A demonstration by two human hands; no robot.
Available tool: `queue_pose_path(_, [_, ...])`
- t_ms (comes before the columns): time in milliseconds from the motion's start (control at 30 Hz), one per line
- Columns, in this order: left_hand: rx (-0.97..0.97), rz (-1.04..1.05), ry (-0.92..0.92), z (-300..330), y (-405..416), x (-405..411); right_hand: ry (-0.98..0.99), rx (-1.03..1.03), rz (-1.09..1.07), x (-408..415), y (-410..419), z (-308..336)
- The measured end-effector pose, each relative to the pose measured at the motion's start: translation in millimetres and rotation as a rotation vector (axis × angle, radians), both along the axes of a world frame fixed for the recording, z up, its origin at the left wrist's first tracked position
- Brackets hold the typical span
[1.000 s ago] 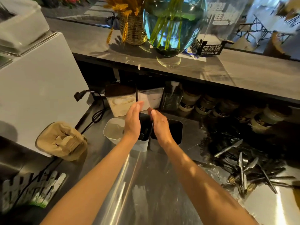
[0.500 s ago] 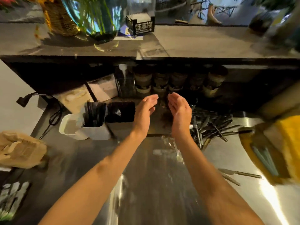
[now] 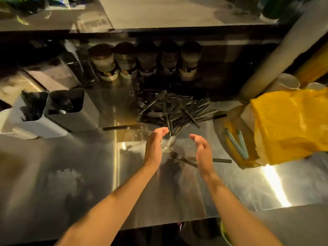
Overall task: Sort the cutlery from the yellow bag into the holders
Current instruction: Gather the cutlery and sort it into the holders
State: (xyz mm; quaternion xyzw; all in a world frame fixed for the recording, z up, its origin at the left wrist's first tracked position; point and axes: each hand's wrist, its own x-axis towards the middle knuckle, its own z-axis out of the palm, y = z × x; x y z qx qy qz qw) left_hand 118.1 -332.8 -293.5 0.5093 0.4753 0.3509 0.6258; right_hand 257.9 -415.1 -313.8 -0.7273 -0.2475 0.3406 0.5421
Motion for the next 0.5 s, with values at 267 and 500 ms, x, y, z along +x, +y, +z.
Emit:
queue_pose_path(267, [0.095,-0.036,0.02,-58.1,-40.7,27.2,-0.691,-0.203,0.317,52.2,-56.8,-59.5])
queue_pose_path(500, [0.018,0.056,-0.046,-69.0,-35.6,42.0,-0.822,-0.296,0.422,72.3,-55.7,-83.0])
